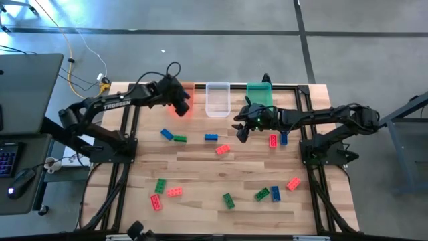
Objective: Sort & place blocks by color
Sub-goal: Put the blue game piece into the orange bin
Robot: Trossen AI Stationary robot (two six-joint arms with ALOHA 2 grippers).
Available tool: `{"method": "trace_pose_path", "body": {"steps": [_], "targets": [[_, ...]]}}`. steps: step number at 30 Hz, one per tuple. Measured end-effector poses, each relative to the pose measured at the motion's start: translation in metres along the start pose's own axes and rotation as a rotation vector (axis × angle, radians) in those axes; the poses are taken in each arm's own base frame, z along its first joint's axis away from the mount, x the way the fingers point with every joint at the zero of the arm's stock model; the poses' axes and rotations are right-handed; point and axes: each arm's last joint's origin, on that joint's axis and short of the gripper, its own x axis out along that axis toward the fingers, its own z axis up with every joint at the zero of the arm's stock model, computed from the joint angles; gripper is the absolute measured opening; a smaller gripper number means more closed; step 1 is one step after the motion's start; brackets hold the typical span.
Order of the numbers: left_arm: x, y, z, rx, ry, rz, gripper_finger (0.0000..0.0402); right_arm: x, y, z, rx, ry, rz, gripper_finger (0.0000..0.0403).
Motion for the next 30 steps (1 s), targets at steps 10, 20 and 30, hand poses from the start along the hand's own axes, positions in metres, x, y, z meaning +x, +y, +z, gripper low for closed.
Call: {"method": "trace_pose_path", "body": {"steps": [10, 20, 30], "targets": [[0.03, 0.014, -0.004, -0.046, 0.076, -0.058, 0.0135, 0.0, 0.0, 0.0, 0.0, 0.001, -0.001, 0.0187], [0.048, 0.014, -0.008, -0.051, 0.114, -0.068, 0.014, 0.0, -0.002, 0.0, -0.02, -0.01, -0.047, 0.0188], [0.049, 0.014, -0.005, -0.008, 0.083, -0.082, 0.0154, 0.001, -0.009, 0.002, -0.016, -0.01, -0.073, 0.0188]]}}
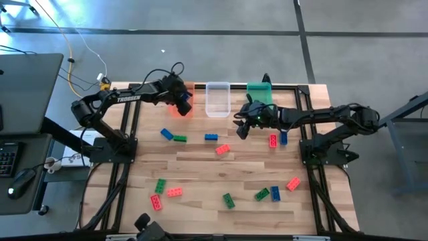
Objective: Sort & place blocks by color
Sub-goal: Put the blue game piece into the orange bin, then put the orange game piece into the white bin
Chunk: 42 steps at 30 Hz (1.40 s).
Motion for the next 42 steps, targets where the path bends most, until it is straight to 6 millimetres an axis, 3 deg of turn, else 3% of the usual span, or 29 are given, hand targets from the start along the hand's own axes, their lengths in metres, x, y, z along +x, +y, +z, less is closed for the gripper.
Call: {"method": "trace_pose_path", "body": {"steps": [13, 20, 32, 42], "targets": [[-0.002, 0.0, 0.005, -0.082, -0.046, -0.013, 0.0204, 0.0, -0.003, 0.001, -0.094, -0.013, -0.083, 0.0188], [-0.023, 0.002, 0.041, -0.08, -0.165, -0.016, 0.0203, 0.003, -0.016, 0.004, -0.325, -0.004, -0.057, 0.0188], [-0.071, 0.008, 0.098, -0.025, -0.366, 0.002, 0.0204, -0.005, -0.036, 0.041, -0.357, -0.064, 0.15, 0.0188], [-0.084, 0.006, 0.096, -0.011, -0.23, -0.005, 0.0203, -0.013, -0.022, 0.052, -0.478, -0.09, 0.284, 0.0188]]}}
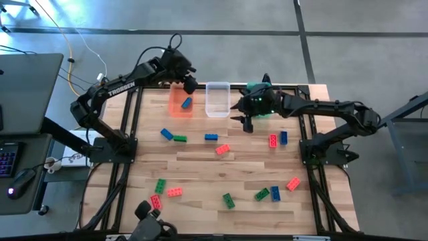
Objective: Sort & place blocks by color
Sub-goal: Put the orange game piece into the white bin
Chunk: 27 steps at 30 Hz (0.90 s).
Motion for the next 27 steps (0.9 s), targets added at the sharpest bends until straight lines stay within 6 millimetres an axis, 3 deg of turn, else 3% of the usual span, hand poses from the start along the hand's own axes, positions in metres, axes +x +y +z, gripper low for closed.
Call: {"method": "trace_pose_path", "body": {"steps": [6, 14, 21, 27], "targets": [[-0.005, -0.015, -0.007, 0.053, 0.065, -0.081, 0.0203, 0.002, 0.02, 0.003, -0.01, 0.034, 0.071, 0.0194], [-0.011, -0.06, -0.016, 0.143, 0.13, -0.236, 0.0204, 0.009, 0.051, 0.005, -0.063, 0.051, 0.199, 0.0213], [-0.021, -0.097, -0.029, 0.19, 0.207, -0.308, 0.0203, 0.04, 0.071, -0.008, -0.13, 0.13, 0.293, 0.0213], [-0.03, -0.129, -0.036, 0.25, 0.204, -0.368, 0.0203, 0.067, 0.076, -0.023, -0.139, 0.184, 0.303, 0.0213]]}}
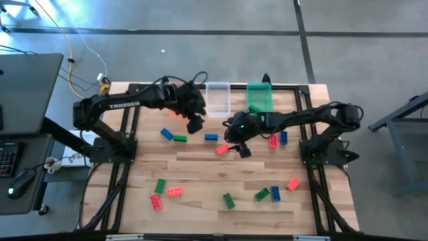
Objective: Sort & place blocks by color
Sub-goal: Put the orange game piece into the white bin
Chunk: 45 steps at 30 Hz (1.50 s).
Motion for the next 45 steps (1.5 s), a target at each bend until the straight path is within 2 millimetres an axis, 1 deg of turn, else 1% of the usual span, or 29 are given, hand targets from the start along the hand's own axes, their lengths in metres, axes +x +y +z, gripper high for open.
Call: {"method": "trace_pose_path", "body": {"steps": [2, 5, 7, 10, 13, 18, 30, 34, 38, 45], "targets": [[0.006, -0.011, -0.004, 0.021, -0.007, 0.007, 0.0202, 0.01, -0.001, -0.004, -0.007, 0.014, 0.006, 0.0213], [0.015, -0.021, -0.019, 0.014, 0.025, 0.028, 0.0202, 0.023, -0.002, -0.01, -0.015, 0.04, 0.016, 0.0213], [0.017, -0.027, -0.025, 0.015, 0.006, 0.038, 0.0202, 0.03, -0.002, -0.014, -0.011, 0.059, 0.025, 0.0213], [0.019, -0.031, -0.036, -0.008, -0.005, 0.062, 0.0202, 0.038, -0.003, -0.018, -0.011, 0.073, 0.032, 0.0213], [0.015, -0.035, -0.04, -0.022, -0.054, 0.067, 0.0202, 0.044, -0.003, -0.021, -0.019, 0.079, 0.042, 0.0213], [0.011, -0.04, -0.051, -0.04, -0.075, 0.088, 0.0202, 0.052, -0.004, -0.024, -0.02, 0.075, 0.042, 0.0213], [-0.002, -0.043, -0.078, -0.109, -0.151, 0.141, 0.0202, 0.052, -0.005, -0.022, -0.022, 0.039, 0.057, 0.0213], [-0.01, -0.045, -0.082, -0.128, -0.194, 0.135, 0.0202, 0.057, -0.006, -0.025, -0.016, 0.053, 0.065, 0.0213], [-0.016, -0.048, -0.087, -0.127, -0.212, 0.122, 0.0202, 0.065, -0.007, -0.031, -0.01, 0.059, 0.07, 0.0213], [-0.021, -0.048, -0.094, -0.146, -0.241, 0.151, 0.0202, 0.076, -0.008, -0.039, -0.003, 0.093, 0.064, 0.0213]]}}
